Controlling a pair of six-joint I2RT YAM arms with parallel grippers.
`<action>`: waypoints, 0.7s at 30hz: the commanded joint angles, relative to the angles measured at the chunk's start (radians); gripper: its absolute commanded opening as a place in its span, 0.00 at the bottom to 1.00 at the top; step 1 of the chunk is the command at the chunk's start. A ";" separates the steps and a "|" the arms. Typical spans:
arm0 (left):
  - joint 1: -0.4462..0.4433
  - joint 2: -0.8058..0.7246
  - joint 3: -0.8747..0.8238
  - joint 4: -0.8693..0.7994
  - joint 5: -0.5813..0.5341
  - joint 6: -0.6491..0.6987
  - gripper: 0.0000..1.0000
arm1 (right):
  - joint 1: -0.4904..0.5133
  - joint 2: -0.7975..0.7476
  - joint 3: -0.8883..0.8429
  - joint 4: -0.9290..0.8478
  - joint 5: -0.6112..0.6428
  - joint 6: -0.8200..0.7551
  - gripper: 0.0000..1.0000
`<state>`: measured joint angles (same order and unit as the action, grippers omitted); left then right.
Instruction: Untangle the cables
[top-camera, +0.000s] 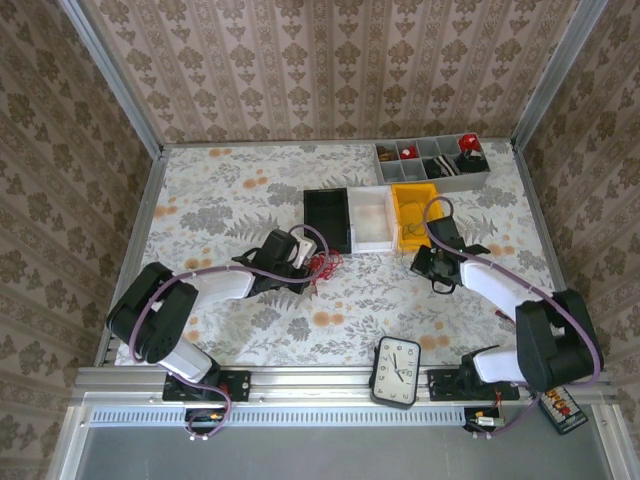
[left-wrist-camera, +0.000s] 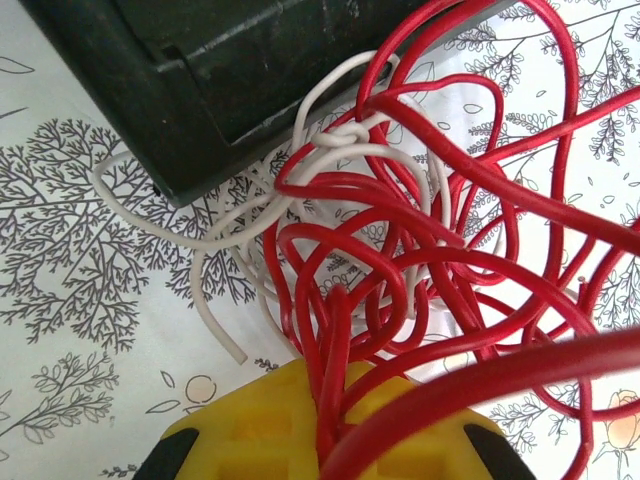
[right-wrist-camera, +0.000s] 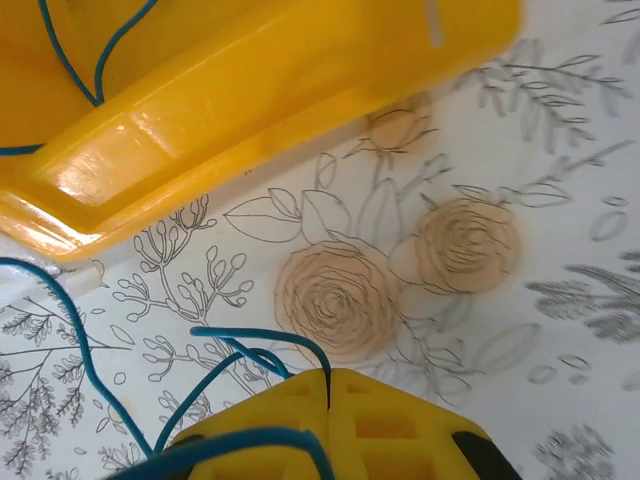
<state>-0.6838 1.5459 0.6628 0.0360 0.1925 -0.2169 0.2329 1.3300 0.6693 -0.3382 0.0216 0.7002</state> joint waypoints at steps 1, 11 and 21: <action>-0.004 0.034 0.023 -0.022 -0.035 0.004 0.00 | -0.001 -0.055 0.011 -0.016 0.004 0.018 0.00; -0.047 0.038 0.036 0.004 -0.060 0.018 0.00 | -0.097 0.027 0.314 -0.051 -0.003 -0.062 0.00; -0.089 0.018 0.049 -0.006 -0.054 0.050 0.00 | -0.152 0.348 0.587 -0.126 -0.041 -0.104 0.52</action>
<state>-0.7662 1.5654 0.6945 0.0517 0.1482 -0.1974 0.0776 1.6669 1.2098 -0.3786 -0.0074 0.6163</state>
